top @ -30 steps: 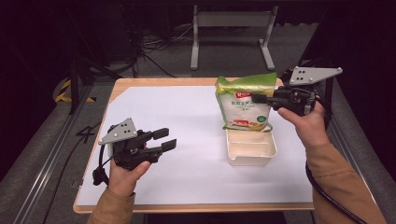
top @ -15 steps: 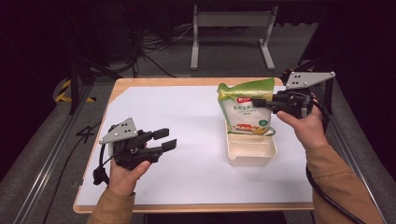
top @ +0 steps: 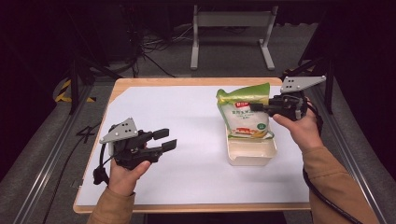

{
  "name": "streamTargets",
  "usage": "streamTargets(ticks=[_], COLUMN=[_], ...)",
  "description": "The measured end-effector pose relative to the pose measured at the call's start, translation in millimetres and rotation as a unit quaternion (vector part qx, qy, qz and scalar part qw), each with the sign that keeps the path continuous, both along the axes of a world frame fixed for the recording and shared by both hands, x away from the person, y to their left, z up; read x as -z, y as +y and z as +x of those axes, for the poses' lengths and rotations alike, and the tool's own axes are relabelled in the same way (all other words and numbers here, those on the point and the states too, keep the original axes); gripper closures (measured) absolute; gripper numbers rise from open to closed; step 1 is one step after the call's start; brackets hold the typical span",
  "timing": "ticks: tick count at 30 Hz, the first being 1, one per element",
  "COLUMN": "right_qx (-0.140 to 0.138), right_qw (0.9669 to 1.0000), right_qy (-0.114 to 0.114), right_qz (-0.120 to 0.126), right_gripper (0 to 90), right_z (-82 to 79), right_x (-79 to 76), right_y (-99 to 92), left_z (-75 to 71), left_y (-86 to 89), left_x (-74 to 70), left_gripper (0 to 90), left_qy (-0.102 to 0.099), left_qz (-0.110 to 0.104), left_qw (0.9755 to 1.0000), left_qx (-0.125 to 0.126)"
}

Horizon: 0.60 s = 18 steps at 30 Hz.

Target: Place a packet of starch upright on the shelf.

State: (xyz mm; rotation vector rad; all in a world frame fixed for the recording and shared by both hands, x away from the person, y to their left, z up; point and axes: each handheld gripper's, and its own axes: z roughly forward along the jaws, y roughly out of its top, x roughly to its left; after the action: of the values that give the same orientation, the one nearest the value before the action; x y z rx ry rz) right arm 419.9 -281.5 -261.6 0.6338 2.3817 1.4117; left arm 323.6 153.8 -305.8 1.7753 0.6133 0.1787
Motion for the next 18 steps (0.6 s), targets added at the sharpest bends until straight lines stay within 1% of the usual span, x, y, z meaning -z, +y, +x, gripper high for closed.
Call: streamTargets(ticks=[10,15,18], right_qx=[0.004,0.007,0.009], right_qw=[0.9999,0.9998,0.9996], right_qy=[0.011,0.017,0.019], right_qz=[0.001,0.007,0.016], right_gripper=[83.8,83.8,83.8], right_z=[5.0,6.5,7.3], right_x=[15.2,23.9,29.9], right_y=[-0.5,-1.8,-3.9], left_z=[0.6,1.2,1.3], left_y=[-0.6,-0.7,-0.7], left_x=[1.0,1.2,1.4], left_gripper=[51.5,51.5,51.5], left_qy=[0.003,0.002,0.002], left_qz=[0.001,0.001,0.001], left_qw=[1.0000,1.0000,1.0000], left_qx=[0.001,0.002,0.002])
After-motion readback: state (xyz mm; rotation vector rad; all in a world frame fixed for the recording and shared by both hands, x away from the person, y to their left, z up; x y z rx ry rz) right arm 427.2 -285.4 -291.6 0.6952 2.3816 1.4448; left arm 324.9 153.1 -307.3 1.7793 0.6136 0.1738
